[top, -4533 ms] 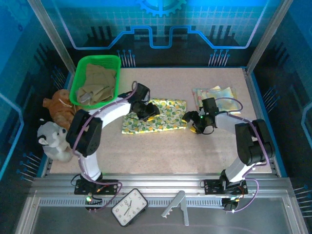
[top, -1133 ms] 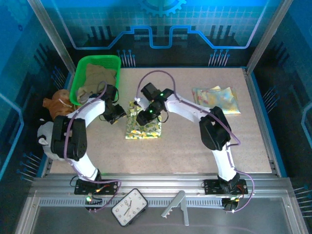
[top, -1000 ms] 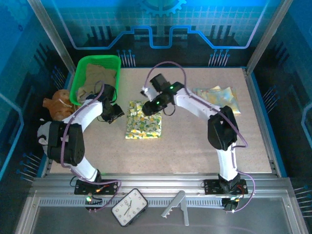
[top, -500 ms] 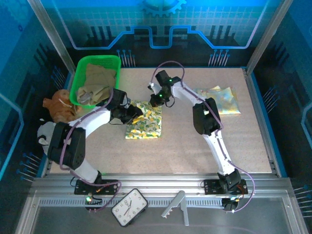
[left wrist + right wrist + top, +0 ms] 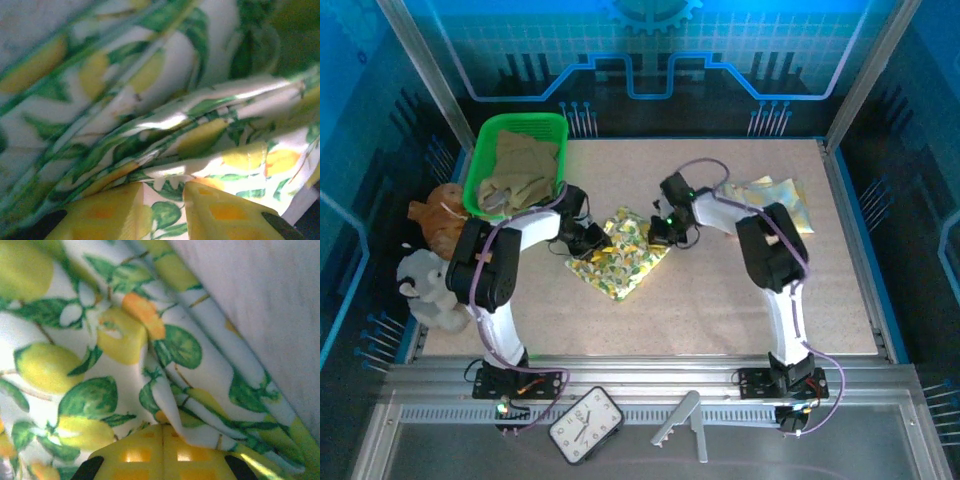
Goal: Fold and stack the skirts
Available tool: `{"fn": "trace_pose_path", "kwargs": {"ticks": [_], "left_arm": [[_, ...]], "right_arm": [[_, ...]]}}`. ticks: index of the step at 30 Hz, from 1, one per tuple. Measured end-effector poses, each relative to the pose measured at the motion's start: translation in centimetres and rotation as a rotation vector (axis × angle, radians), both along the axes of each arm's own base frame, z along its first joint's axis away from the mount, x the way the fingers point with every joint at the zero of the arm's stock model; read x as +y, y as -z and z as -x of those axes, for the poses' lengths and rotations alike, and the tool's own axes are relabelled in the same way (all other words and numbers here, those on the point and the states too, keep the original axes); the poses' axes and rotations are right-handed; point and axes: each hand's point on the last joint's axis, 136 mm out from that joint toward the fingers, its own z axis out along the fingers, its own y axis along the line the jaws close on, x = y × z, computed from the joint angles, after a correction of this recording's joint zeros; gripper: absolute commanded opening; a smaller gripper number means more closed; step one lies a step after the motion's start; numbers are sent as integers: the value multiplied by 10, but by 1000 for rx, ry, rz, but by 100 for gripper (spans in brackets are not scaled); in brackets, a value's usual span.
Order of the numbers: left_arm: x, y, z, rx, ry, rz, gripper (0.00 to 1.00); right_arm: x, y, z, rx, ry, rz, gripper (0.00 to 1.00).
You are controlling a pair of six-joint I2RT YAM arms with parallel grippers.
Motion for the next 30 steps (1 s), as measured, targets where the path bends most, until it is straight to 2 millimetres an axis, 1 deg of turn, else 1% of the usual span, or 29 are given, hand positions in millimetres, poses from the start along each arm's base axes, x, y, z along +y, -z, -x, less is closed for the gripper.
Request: {"fn": "trace_pose_path", "kwargs": {"ticks": [2, 4, 7, 9, 12, 15, 17, 19, 21, 22, 24, 26, 30], "left_arm": [[-3, -1, -14, -12, 23, -7, 31], [-6, -2, -29, -24, 41, -13, 31], [-8, -7, -47, -55, 65, -40, 45], [-4, -13, -52, -78, 71, -72, 54], [5, -30, -50, -115, 64, -117, 68], [15, -59, -41, -175, 42, -147, 76], [22, -77, -32, -214, 26, -167, 81], [29, -88, -25, -242, 6, -187, 88], [35, -89, -19, -243, -11, -207, 95], [37, -85, -15, -234, -18, -218, 99], [41, -76, -9, -207, -24, -234, 99], [45, -68, -3, -179, -26, -251, 99], [47, -64, 0, -163, -25, -263, 99]], "right_arm": [[-8, 0, 25, 31, 111, -42, 16], [-7, -2, 43, 41, 187, -84, 21], [2, -9, 55, 30, 232, -106, 30], [4, -17, 55, -2, 239, -104, 37], [-6, -29, 43, -70, 234, -89, 47], [-16, -42, 25, -131, 194, -53, 53], [-16, -55, 12, -187, 149, -22, 55], [-11, -67, -1, -243, 101, 6, 56], [-7, -73, -12, -284, 63, 41, 57], [-5, -74, -17, -298, 44, 63, 58], [-3, -70, -25, -310, 14, 108, 59], [-2, -61, -32, -310, -18, 159, 61], [-4, -44, -35, -290, -73, 234, 63]]}}
